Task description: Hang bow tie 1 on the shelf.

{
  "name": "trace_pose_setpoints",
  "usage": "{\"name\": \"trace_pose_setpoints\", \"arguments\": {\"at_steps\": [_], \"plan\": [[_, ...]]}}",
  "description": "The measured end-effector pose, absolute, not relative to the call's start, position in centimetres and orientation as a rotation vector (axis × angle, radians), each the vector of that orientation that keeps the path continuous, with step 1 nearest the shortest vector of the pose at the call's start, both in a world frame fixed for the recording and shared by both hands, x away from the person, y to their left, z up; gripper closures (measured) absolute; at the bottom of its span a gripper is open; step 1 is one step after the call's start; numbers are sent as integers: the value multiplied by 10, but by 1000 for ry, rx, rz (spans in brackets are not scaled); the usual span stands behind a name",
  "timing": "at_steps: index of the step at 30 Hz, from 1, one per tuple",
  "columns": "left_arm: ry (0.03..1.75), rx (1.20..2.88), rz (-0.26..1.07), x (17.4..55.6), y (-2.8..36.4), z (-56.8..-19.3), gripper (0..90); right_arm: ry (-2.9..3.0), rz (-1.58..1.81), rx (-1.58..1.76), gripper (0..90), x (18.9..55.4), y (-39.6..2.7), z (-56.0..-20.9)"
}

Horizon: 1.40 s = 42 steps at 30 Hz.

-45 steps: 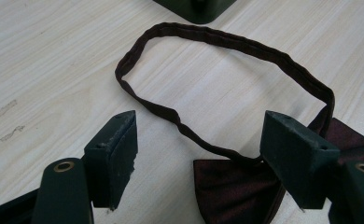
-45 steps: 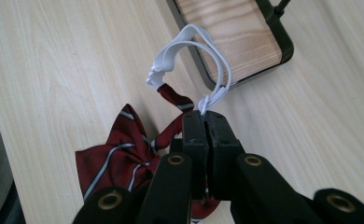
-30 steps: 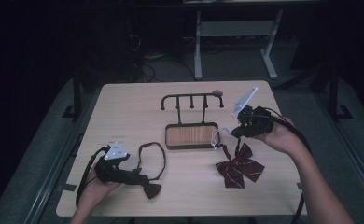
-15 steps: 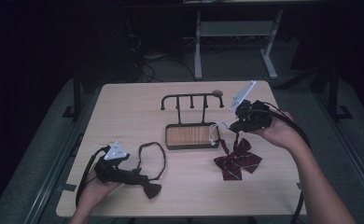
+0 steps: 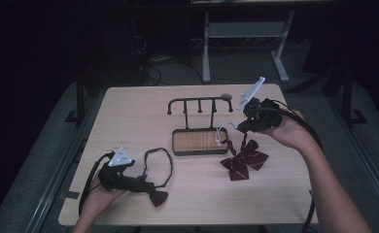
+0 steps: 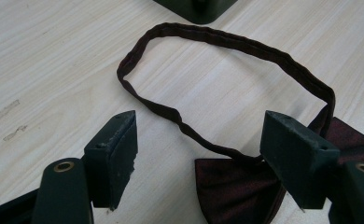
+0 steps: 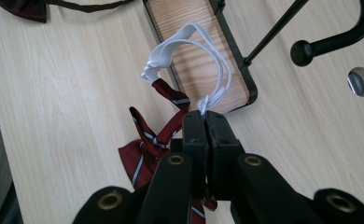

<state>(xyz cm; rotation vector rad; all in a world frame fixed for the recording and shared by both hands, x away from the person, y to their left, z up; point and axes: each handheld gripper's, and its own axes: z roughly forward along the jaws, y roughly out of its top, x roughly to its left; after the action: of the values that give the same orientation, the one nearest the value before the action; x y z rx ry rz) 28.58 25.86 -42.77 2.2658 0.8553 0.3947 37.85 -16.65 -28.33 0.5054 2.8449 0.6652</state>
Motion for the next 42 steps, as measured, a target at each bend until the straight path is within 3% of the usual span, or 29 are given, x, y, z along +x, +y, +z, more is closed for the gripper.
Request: {"name": "trace_pose_setpoints", "arguments": {"at_steps": [42], "plan": [[848, 2273, 380, 286, 257, -429, 280, 2771, 724, 650, 878, 412, -183, -252]]}}
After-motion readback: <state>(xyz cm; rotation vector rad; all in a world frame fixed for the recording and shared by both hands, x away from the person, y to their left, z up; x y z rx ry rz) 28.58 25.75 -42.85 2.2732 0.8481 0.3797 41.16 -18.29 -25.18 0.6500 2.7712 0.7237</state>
